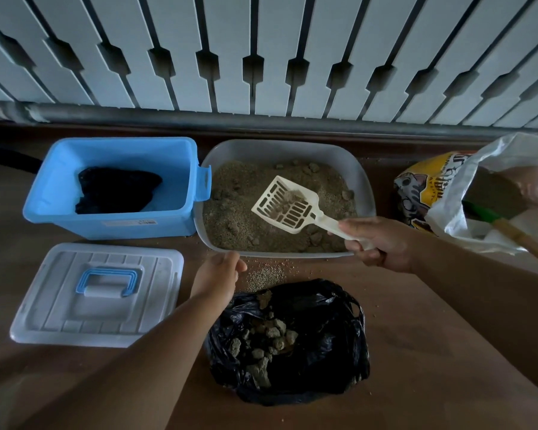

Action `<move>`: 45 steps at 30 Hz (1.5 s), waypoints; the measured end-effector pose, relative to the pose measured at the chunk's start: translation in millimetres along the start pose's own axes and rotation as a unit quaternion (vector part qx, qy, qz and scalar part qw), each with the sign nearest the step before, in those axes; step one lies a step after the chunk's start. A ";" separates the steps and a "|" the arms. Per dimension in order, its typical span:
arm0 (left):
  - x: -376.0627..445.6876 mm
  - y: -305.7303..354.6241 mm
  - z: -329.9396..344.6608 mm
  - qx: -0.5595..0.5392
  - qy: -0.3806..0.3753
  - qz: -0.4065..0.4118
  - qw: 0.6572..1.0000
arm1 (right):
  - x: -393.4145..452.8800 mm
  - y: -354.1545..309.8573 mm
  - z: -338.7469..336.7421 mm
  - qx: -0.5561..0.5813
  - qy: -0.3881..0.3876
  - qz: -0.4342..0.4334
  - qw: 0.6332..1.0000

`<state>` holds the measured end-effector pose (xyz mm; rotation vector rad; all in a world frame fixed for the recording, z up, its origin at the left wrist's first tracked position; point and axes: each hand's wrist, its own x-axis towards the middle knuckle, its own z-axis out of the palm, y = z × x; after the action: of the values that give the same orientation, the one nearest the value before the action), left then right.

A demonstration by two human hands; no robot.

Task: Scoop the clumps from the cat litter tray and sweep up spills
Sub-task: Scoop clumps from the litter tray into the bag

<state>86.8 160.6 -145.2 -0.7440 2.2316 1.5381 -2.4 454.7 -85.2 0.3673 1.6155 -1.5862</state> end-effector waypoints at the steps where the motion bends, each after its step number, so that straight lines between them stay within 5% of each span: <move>1: -0.9 0.2 -0.4 0.008 0.000 0.002 1.000 | -1.3 -0.8 -0.1 -0.010 -0.001 -0.002 1.000; 10: -4.2 6.5 -4.7 0.044 -0.068 -0.055 0.995 | -19.1 -9.4 3.5 -0.105 -0.034 0.013 0.994; 17: -2.8 -7.6 -10.4 0.222 -0.193 -0.075 0.953 | -35.5 -37.4 3.0 -0.243 -0.125 0.066 0.960; 20: -7.5 -11.7 -5.8 0.280 -0.204 -0.056 0.936 | -42.3 -45.4 8.4 -0.378 -0.127 0.095 0.912; 25: -12.1 -13.1 -6.4 0.279 -0.105 -0.018 0.954 | -47.1 -54.0 32.3 -0.502 -0.142 0.133 0.843; 32: -11.3 0.5 -11.3 0.203 -0.083 -0.018 0.975 | -47.6 -48.7 76.2 -0.679 -0.057 0.099 0.726; 36: -13.8 0.4 -10.6 0.183 -0.102 -0.037 0.977 | -51.6 -58.7 79.1 -0.671 -0.061 0.085 0.734; 40: -13.7 5.2 -12.2 0.189 -0.112 -0.047 0.974 | -56.0 -77.7 69.0 -0.581 -0.094 0.050 0.807; 45: -7.8 11.4 -20.1 0.144 -0.077 -0.059 0.985 | -60.6 -104.1 51.6 -0.480 -0.039 -0.032 0.876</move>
<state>86.9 146.9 -125.0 -0.6347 2.1869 1.1437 -20.6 410.0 36.6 -0.2857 2.1255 -0.6534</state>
